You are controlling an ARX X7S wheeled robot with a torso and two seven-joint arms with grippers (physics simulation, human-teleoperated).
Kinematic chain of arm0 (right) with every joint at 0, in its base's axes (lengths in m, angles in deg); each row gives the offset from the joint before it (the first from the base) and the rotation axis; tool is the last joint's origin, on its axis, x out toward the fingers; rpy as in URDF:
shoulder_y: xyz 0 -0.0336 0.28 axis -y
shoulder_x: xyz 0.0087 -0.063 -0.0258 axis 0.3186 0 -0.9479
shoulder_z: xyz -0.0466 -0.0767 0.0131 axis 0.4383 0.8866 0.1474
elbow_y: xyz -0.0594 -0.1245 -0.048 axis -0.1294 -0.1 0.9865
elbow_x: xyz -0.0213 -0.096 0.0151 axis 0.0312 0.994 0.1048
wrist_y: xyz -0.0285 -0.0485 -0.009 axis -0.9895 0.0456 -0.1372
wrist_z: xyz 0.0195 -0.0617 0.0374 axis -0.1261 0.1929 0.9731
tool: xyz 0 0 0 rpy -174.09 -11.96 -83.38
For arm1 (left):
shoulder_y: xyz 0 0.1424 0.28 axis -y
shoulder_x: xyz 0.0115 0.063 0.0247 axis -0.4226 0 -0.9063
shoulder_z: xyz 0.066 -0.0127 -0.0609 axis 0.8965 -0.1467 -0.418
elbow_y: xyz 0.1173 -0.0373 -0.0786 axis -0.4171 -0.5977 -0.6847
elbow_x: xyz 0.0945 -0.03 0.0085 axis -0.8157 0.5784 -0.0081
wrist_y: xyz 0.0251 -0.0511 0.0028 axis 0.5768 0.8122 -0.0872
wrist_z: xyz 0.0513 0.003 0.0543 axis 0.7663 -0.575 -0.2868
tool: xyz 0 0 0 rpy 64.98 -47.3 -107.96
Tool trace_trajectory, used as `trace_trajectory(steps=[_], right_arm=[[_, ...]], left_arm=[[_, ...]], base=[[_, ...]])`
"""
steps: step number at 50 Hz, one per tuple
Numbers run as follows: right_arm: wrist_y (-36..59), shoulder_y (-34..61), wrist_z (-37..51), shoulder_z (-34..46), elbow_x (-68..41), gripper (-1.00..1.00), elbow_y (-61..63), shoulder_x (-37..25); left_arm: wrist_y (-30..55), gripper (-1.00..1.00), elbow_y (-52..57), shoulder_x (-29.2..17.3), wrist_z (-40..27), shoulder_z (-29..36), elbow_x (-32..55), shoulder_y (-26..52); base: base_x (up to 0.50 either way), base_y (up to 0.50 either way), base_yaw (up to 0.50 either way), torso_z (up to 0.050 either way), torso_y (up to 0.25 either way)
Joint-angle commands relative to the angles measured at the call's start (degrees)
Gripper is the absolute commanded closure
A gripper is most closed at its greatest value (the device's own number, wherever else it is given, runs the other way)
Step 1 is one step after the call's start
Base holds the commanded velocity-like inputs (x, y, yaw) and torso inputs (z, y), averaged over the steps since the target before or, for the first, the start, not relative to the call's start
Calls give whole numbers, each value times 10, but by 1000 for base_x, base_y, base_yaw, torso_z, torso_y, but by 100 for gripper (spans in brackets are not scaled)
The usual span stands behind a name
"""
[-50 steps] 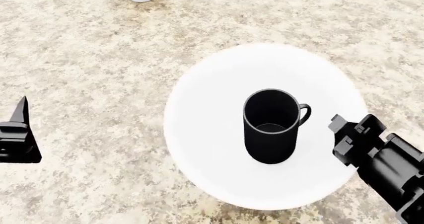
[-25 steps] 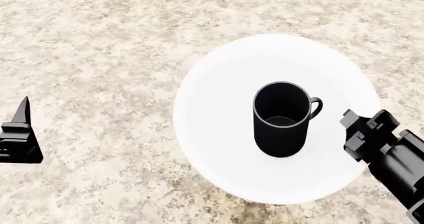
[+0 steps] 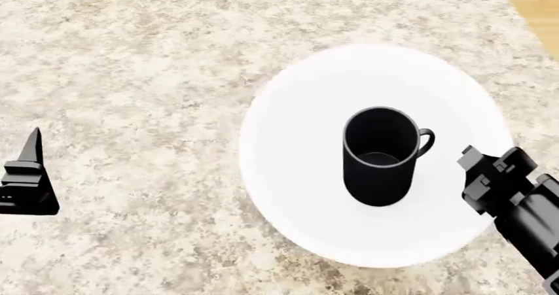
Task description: Place the cup inside the bowl on the dining table and move the bowl to any counter.
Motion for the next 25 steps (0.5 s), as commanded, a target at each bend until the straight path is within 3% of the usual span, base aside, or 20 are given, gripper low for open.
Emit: trace_trajectory(steps=[1,25], right_arm=[[-8,-3,-8,-14,-6,100,9,-1],[-16,-24,-5,-27,-15,100,21,-3]], left_arm=[[-9,-100,-4,0,3,-2,-1,-3],[-2,-100,0,0,-5,1,4,3]], base=[[1,-500,0,0,0],[1,-500,0,1,1]])
